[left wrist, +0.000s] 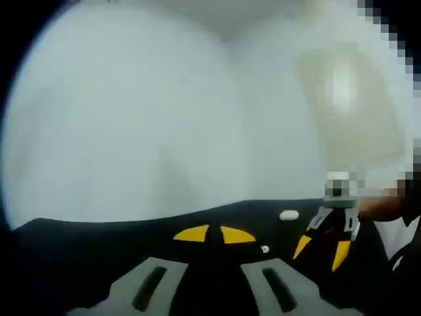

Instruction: Pick up three earphones and place each one into its charging case using tactile feedback, ensure that each earphone is properly inserted and securely positioned inside the case.

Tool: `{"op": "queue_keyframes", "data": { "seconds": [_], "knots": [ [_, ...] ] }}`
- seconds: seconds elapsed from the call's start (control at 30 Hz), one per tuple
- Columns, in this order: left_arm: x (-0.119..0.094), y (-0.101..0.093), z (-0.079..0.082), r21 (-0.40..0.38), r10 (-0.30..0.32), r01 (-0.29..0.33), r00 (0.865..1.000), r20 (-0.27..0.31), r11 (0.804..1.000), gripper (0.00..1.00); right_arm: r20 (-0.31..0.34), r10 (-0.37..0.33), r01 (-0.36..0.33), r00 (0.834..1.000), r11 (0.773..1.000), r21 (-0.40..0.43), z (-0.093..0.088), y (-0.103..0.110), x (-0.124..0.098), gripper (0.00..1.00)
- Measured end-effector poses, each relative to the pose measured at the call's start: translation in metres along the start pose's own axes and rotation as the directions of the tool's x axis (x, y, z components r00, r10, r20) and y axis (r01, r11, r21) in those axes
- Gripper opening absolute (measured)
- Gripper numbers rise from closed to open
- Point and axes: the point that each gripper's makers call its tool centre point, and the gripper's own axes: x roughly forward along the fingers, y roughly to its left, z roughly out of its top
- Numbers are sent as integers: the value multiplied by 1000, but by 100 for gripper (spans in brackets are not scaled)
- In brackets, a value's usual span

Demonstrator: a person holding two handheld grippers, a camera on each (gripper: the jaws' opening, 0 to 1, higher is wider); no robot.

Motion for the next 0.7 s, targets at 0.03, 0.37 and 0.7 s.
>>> {"op": "queue_keyframes", "data": {
  "seconds": [0.03,0.37,0.7],
  "knots": [
    [1,0,-1,-10,-5,5,1000,0,1000,20,1,0,0,1000,1000,-3,0,1,1,42],
    [1,17,-2,-5,64,-64,998,2,998,38,-27,-38,36,999,997,-64,-4,6,3,36],
    [0,23,-6,8,87,-87,996,-10,996,50,-7,-161,155,987,958,-242,6,-1,-9,35]
  ]
}}
